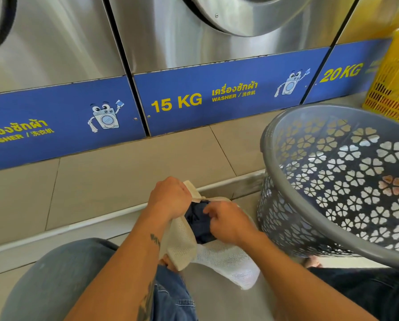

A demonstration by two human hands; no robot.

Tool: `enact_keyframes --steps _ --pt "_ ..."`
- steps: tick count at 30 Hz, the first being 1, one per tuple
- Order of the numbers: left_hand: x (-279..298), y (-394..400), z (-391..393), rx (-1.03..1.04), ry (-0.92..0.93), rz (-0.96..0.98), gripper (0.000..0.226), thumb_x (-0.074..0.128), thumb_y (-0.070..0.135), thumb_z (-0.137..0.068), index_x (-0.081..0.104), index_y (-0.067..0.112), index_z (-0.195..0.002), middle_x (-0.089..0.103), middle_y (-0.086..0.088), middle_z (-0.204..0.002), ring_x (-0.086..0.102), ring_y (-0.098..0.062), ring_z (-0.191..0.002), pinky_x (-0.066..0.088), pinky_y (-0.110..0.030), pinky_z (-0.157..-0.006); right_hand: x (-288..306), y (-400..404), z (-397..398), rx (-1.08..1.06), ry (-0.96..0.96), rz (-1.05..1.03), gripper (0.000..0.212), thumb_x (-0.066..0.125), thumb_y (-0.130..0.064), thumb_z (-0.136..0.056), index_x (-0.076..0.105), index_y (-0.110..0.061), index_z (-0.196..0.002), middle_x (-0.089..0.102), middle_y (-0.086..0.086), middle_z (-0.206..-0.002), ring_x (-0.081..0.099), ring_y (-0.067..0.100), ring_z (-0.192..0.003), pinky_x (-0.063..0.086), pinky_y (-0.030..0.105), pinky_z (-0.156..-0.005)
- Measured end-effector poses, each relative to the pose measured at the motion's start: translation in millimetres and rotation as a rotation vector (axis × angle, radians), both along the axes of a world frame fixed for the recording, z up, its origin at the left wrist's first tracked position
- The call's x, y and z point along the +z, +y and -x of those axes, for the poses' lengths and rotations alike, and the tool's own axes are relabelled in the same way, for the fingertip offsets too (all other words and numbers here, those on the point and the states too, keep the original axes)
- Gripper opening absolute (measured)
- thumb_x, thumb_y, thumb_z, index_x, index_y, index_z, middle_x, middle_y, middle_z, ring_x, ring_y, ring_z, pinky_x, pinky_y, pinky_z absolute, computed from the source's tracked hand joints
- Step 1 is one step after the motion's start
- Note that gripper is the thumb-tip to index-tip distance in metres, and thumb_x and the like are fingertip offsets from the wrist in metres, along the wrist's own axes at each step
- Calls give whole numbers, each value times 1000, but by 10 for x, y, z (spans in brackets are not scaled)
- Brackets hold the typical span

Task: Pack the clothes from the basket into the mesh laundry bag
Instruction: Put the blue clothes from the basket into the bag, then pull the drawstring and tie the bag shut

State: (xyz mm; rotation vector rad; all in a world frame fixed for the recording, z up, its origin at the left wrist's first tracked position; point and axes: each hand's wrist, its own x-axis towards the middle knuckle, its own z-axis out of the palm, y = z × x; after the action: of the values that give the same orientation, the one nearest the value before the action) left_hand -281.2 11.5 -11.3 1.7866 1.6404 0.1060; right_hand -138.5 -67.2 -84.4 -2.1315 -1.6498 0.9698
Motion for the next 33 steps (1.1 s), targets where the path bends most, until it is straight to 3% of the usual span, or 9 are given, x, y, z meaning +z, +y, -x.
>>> enact_keyframes --steps 2,4,12,17,20,23,26,29,33 --pt "16 5 -21 -30 29 23 26 50 14 -86 74 13 -97 70 -9 -103 65 -29 -90 56 -43 -85 123 182 -92 -172 25 -204 32 48 -14 -91 67 -25 -113 72 2 -105 67 26 -94 58 40 -81" --pt "34 7 -53 -63 60 50 27 50 14 -85 72 14 -101 69 -8 -104 64 -28 -91 55 -42 -86 154 390 -185 -198 32 -217 30 50 -9 -92 68 -23 -112 72 4 -107 67 26 -96 57 42 -83" --pt "-35 58 -61 -152 167 124 28 50 10 -87 70 13 -105 67 -9 -107 64 -27 -92 55 -41 -87 -285 789 -209 189 130 265 48 41 -5 -94 67 -24 -129 65 0 -135 59 25 -120 47 39 -105" --pt "-40 99 -99 -210 198 185 32 51 9 -84 68 12 -110 66 -11 -111 63 -29 -95 55 -40 -88 -386 753 -294 156 96 148 16 57 -8 -88 70 -18 -88 69 1 -94 65 22 -94 49 29 -77" --pt "11 120 -135 -188 121 421 24 58 17 -83 67 9 -103 69 -12 -98 68 -26 -82 60 -35 -75 -373 638 -356 55 166 27 17 59 -8 -89 65 -19 -78 63 -6 -77 59 14 -78 47 27 -71" --pt "-18 216 -135 -121 71 299 20 56 21 -85 69 12 -97 72 -6 -91 71 -25 -81 60 -37 -75 -324 493 -352 -47 260 -69 17 60 -6 -89 65 -17 -77 63 -6 -74 57 8 -72 43 22 -65" --pt "-164 219 -177 -138 18 -2 28 53 17 -86 70 28 -106 62 -3 -114 60 -25 -101 49 -33 -85 -284 332 -302 -108 302 -100 17 63 -6 -89 66 -18 -78 69 1 -80 61 9 -74 48 21 -66" --pt "-387 82 -207 -308 -14 157 37 55 14 -86 68 26 -119 60 -4 -133 56 -25 -119 44 -29 -96 -234 210 -257 -145 286 -141 14 65 -5 -86 67 -16 -77 71 4 -79 62 9 -71 47 14 -59" --pt "-538 -23 -190 -337 -45 228 21 61 19 -80 74 33 -88 71 5 -107 63 -16 -98 52 -34 -89 -157 76 -277 -130 232 -127 16 65 -10 -85 67 -22 -75 66 -7 -69 59 4 -62 44 14 -52"
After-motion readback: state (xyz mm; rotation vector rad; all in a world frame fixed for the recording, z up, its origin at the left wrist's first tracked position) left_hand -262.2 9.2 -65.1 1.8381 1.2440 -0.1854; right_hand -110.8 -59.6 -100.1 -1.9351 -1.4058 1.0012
